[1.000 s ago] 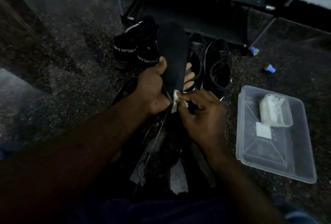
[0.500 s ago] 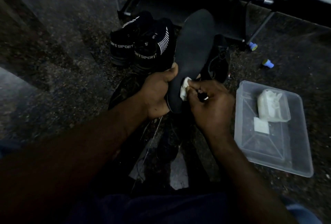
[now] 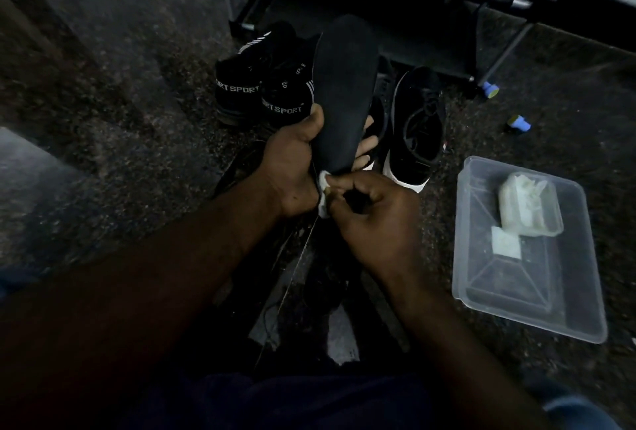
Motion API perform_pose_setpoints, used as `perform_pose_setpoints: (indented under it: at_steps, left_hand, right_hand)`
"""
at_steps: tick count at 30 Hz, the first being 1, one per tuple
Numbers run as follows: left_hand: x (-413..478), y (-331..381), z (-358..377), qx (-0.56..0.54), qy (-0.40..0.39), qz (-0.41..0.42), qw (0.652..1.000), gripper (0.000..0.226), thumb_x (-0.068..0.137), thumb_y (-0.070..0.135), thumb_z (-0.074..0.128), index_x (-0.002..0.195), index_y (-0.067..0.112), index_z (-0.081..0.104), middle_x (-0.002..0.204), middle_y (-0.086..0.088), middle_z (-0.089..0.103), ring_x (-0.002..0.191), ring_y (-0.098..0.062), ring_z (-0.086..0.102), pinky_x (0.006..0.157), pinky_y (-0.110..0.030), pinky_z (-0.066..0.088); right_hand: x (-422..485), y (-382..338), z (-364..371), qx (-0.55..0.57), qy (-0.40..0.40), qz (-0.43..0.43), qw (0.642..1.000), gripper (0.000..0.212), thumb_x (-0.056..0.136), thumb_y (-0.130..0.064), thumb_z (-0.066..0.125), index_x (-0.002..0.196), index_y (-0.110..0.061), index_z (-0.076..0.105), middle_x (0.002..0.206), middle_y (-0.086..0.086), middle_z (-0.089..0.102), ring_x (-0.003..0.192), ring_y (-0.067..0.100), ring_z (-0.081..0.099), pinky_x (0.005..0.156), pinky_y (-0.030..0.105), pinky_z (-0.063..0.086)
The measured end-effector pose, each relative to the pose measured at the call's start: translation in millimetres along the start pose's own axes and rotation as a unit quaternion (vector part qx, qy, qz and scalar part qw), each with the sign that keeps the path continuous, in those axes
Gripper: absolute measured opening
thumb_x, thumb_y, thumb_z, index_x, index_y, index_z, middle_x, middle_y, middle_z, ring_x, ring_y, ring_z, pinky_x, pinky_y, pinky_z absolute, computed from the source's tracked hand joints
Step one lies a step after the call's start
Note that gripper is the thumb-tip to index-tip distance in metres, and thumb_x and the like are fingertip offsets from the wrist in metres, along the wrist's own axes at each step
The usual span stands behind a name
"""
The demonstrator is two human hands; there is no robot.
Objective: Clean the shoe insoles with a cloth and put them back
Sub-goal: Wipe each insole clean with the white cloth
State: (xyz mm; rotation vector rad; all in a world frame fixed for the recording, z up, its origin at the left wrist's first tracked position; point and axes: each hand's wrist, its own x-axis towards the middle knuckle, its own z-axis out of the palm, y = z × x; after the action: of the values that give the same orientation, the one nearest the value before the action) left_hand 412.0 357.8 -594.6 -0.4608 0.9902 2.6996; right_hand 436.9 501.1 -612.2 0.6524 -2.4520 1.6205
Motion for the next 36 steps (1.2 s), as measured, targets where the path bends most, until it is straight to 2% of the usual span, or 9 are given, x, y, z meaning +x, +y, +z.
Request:
perform_pose_setpoints:
  at_steps: [7,12,16,20,24,26,30,32,36]
  left_hand:
    - [-0.7,-14.1,1.1,0.009,-0.004,-0.037,0.999,0.064,0.108,0.053,0.032,0.155,0.011,0.043,0.148,-0.013,0.058,0.124,-0.033,0.066,0.089,-0.044,0.062]
    - [-0.9,-26.1,0.9,0.057,-0.013,-0.057,0.997,0.083,0.102,0.069,0.028,0.147,0.004,0.053,0.147,-0.018,0.058,0.138,-0.03,0.055,0.117,-0.042,0.042]
    - [-3.7,-33.5,5.4,0.067,-0.007,-0.045,0.997,0.085,0.101,0.071,0.028,0.141,0.002,0.058,0.139,-0.019,0.063,0.133,-0.028,0.059,0.113,-0.04,0.044]
    - [-4.8,-25.5,7.5,0.049,-0.009,-0.043,0.998,0.087,0.101,0.071,0.025,0.151,0.003,0.046,0.142,-0.016,0.057,0.134,-0.028,0.054,0.115,-0.039,0.042]
    - [-5.7,-16.4,12.3,0.01,0.001,-0.03,0.999,0.08,0.102,0.07,0.025,0.143,0.007,0.054,0.129,-0.014,0.065,0.112,-0.028,0.069,0.097,-0.039,0.058]
    - [-4.3,-13.6,8.5,0.002,-0.002,-0.039,0.999,0.084,0.1,0.073,0.031,0.151,0.009,0.047,0.139,-0.014,0.062,0.123,-0.033,0.064,0.108,-0.045,0.05]
    - [-4.6,-12.4,8.9,-0.041,0.017,-0.073,0.996,0.069,0.102,0.051,0.054,0.156,0.01,0.041,0.146,-0.022,0.056,0.116,-0.035,0.067,0.092,-0.046,0.059]
    - [-2.8,-12.9,7.6,-0.053,0.031,-0.039,0.997,0.054,0.107,0.038,0.05,0.154,0.012,0.043,0.146,-0.02,0.058,0.118,-0.036,0.067,0.095,-0.051,0.059]
    - [-1.4,-7.1,5.3,-0.05,0.039,-0.009,0.998,0.05,0.11,0.039,0.04,0.153,0.012,0.044,0.144,-0.016,0.061,0.125,-0.035,0.065,0.092,-0.046,0.06]
  right_hand:
    - [-1.6,1.2,6.4,0.021,0.009,0.025,0.999,0.015,0.087,-0.022,0.071,0.097,-0.018,0.082,0.094,-0.009,0.078,0.088,0.012,0.074,0.08,0.047,0.059]
    - [1.9,0.7,-0.1,-0.011,0.064,0.049,0.997,0.013,0.087,-0.029,0.074,0.096,-0.026,0.082,0.091,-0.013,0.077,0.089,0.009,0.073,0.082,0.044,0.059]
    - [5.0,2.6,-4.4,-0.022,0.084,0.057,0.995,0.014,0.088,-0.03,0.073,0.099,-0.027,0.082,0.091,-0.014,0.076,0.088,0.008,0.072,0.08,0.043,0.059]
    - [4.1,-0.5,-2.6,-0.069,0.087,0.004,0.994,0.012,0.088,-0.026,0.074,0.096,-0.023,0.082,0.093,-0.009,0.077,0.089,0.012,0.071,0.08,0.042,0.057]
    - [4.1,-4.0,-2.6,-0.076,0.046,-0.026,0.996,0.008,0.085,-0.022,0.073,0.085,-0.02,0.081,0.085,-0.008,0.076,0.083,0.013,0.07,0.077,0.042,0.055]
    - [3.6,-4.5,-2.3,-0.087,0.027,-0.042,0.995,0.009,0.084,-0.023,0.072,0.078,-0.019,0.077,0.078,-0.006,0.073,0.077,0.016,0.068,0.073,0.044,0.054]
    - [4.9,-3.0,-4.3,-0.106,-0.01,-0.052,0.993,0.01,0.081,-0.023,0.073,0.072,-0.019,0.071,0.072,-0.005,0.067,0.072,0.019,0.064,0.07,0.045,0.051]
    - [4.8,-3.7,-6.4,-0.126,-0.022,-0.056,0.99,0.007,0.077,-0.021,0.074,0.072,-0.019,0.07,0.072,-0.004,0.065,0.072,0.019,0.062,0.069,0.044,0.05]
    - [5.9,-2.2,-11.0,-0.144,-0.042,-0.074,0.986,0.005,0.075,-0.022,0.072,0.076,-0.019,0.068,0.075,-0.004,0.064,0.076,0.022,0.062,0.07,0.046,0.049]
